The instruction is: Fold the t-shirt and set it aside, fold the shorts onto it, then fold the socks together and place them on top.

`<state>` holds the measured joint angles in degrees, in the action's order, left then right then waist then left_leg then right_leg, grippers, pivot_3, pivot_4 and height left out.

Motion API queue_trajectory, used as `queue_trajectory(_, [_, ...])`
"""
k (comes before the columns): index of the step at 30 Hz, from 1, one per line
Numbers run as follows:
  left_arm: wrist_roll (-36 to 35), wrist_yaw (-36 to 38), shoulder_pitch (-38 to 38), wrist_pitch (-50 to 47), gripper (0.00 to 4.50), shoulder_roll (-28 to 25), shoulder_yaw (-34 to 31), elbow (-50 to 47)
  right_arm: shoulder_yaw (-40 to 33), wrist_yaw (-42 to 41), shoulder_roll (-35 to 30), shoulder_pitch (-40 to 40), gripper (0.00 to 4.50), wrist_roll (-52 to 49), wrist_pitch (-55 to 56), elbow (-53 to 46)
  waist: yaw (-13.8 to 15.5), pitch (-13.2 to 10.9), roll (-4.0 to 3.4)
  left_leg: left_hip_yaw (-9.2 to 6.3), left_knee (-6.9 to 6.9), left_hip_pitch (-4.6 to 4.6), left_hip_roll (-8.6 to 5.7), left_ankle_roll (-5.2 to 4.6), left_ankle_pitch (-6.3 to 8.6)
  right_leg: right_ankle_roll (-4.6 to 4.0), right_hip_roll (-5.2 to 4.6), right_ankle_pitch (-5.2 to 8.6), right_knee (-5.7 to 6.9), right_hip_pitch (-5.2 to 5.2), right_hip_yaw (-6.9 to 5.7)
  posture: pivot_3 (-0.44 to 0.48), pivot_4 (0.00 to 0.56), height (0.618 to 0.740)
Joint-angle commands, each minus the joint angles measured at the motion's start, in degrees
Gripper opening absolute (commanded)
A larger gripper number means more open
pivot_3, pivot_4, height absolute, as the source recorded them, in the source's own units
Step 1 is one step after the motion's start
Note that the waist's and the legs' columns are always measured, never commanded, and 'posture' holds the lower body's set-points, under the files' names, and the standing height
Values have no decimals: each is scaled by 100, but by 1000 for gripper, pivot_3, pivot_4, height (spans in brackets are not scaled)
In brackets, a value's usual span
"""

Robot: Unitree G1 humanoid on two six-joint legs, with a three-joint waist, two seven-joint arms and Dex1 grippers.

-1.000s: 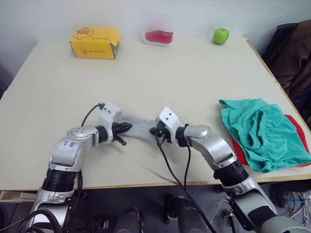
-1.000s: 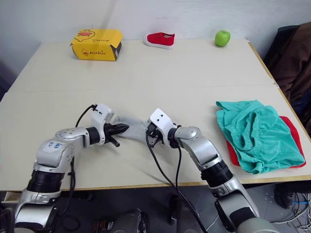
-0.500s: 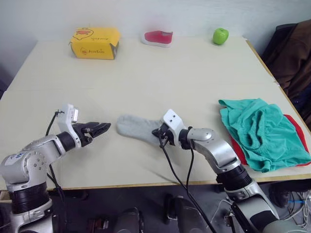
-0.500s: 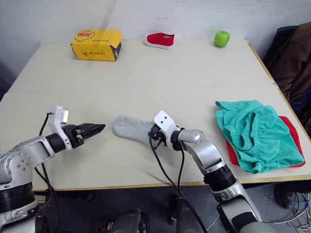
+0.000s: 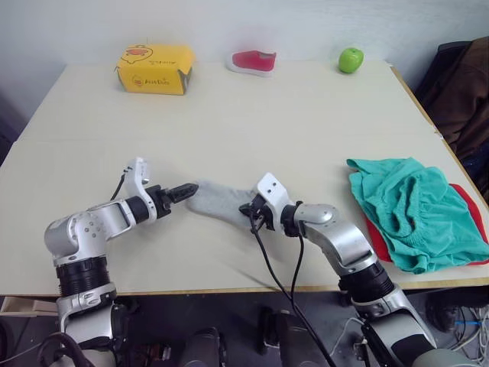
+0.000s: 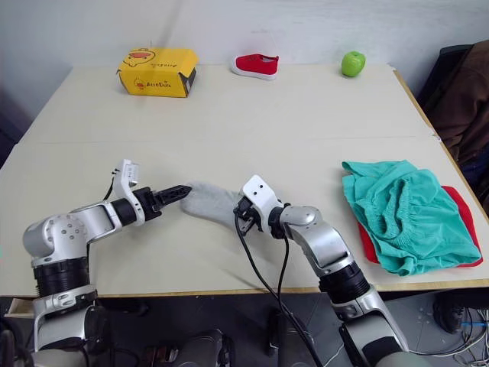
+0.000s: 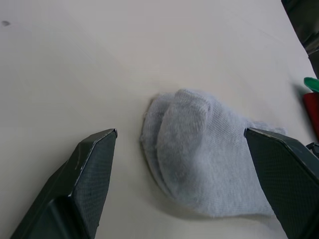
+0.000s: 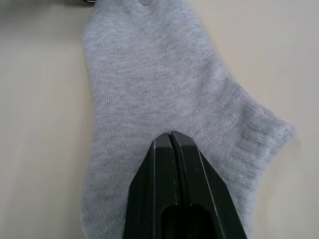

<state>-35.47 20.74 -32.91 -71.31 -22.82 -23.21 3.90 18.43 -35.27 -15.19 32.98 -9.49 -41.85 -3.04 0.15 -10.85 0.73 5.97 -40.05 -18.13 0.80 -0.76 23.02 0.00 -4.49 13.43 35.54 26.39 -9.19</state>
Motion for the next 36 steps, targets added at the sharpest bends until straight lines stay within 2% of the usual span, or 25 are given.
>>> queue_trajectory(1, [24,8,-15,122,3900,229,255,274,-13,67,71,-22,0,22,-37,-4,-6,0,0,0,0,0,0,0,0,0,0,0,0,0,0,0,150,740])
queue_trajectory(3, [12,-70,-65,195,3451,320,232,287,-27,77,74,-38,0,31,-34,-3,-5,0,0,1,0,-1,0,0,0,0,0,0,-1,1,0,0,150,740])
queue_trajectory(10, [-127,-217,-161,112,1184,429,250,-170,-56,102,57,-70,0,28,-40,-10,-25,0,0,1,0,-5,0,0,0,0,1,0,-1,5,0,0,150,740])
queue_trajectory(14, [-31,-108,-299,282,43,254,695,-778,-39,100,48,-81,0,46,-10,22,-24,0,0,0,1,-7,1,1,-1,0,2,0,-1,8,-1,0,150,740])
queue_trajectory(17, [291,478,-396,715,6,-281,1907,-1591,-22,85,44,-83,0,60,19,63,-22,0,0,0,1,-9,1,1,0,0,2,0,-3,9,-1,0,150,740])
queue_trajectory(20, [1207,1287,-503,1708,6,-1066,3539,-1905,-19,78,51,-66,0,64,47,119,-35,0,0,5,5,-6,1,5,2,-1,3,0,-4,9,2,0,150,740])
queue_trajectory(24, [2362,1642,-698,2844,6,-1285,4878,-1557,-25,102,56,-66,0,87,84,193,-34,2,-5,7,9,-5,1,8,0,-3,6,2,-5,8,4,0,150,740])
queue_trajectory(29, [3094,1907,-637,3408,6,-1365,5335,-1351,-258,243,-65,-170,0,77,-93,-94,-16,3,-7,5,6,-7,3,4,-1,-3,5,2,-8,5,4,0,150,740])
queue_trajectory(36, [3305,2127,-416,3506,6,-1178,5198,-1299,-954,353,-453,-400,0,-314,-965,-1249,32,3,-7,-4,3,-19,3,-6,-1,0,1,1,-15,8,-2,0,150,740])
